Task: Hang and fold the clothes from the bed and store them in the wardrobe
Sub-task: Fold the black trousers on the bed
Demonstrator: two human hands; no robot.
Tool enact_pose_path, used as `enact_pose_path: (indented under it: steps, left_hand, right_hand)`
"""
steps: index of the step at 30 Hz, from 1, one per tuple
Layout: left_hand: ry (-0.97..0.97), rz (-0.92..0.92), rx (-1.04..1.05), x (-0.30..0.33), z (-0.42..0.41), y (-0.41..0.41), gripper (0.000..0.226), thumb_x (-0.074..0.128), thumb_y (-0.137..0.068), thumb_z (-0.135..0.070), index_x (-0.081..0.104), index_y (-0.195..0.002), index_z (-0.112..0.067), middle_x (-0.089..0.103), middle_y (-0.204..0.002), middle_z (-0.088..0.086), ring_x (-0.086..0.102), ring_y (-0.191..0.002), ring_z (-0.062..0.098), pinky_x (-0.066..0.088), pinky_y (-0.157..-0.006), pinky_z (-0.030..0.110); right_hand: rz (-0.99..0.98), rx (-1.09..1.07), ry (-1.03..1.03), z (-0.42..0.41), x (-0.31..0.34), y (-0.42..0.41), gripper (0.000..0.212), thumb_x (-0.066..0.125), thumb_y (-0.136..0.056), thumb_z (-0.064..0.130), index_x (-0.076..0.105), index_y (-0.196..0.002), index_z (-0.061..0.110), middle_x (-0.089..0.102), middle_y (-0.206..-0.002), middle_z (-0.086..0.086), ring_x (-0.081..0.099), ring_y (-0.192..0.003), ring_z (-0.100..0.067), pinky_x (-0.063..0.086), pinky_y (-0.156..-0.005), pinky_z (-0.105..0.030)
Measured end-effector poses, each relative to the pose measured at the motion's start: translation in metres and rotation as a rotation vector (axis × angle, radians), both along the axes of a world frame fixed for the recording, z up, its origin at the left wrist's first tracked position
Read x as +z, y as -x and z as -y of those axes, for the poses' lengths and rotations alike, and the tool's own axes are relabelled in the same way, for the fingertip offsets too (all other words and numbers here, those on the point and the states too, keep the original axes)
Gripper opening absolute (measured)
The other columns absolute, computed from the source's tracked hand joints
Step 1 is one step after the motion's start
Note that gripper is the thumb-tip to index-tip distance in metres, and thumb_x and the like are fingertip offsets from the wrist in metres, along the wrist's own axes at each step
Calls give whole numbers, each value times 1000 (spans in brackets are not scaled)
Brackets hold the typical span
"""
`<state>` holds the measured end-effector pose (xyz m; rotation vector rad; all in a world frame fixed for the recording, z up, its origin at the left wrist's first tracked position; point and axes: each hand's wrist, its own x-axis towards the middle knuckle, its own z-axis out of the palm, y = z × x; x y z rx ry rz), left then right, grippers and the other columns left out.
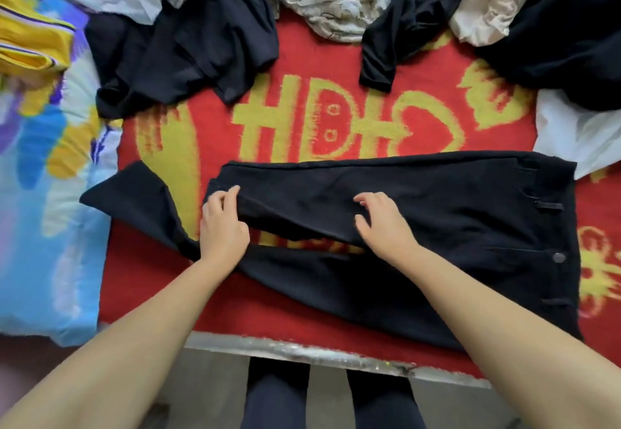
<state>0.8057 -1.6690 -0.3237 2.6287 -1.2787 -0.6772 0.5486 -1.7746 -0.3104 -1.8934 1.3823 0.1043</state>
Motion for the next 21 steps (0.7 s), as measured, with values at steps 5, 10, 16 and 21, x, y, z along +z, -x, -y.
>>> enact_pose_path:
  steps: [5,10,16,21]
  left_hand:
    - [-10,-391,445,-23,-5,-52,67,58,-88,-7,29,-148,-16,40,-144,10,42,-128,29,39,-101,37]
    - [60,-829,354,-30,10,-87,66,55,-88,0,34,-142,-32,55,-121,-13,52,-109,6,40,-77,12]
    - [-178,-945,-79,-22,26,-111,42,72,-71,-35,49,-106,-33,56,-102,-8,55,-92,9,44,-74,23]
    - [-172,-337,-640,7,47,-119,39,74,-79,-29,61,-109,-8,43,-116,7,39,-111,25,37,-96,37]
  right_hand:
    - [-52,217,-65,-38,-22,-100,61,56,-96,34,31,-149,18,43,-139,-6,42,-127,-26,41,-101,-40]
    - [-99,192,-70,-40,-30,-159,59,49,-98,25,25,-152,29,46,-113,-2,50,-108,-24,47,-79,-36]
    - [-46,-97,113,-23,-4,-144,42,50,-94,15,51,-134,25,61,-111,0,59,-100,-24,47,-80,-35]
    - [19,-289,242,-10,26,-126,33,57,-89,12,57,-121,21,70,-98,-1,65,-90,-29,47,-75,-35]
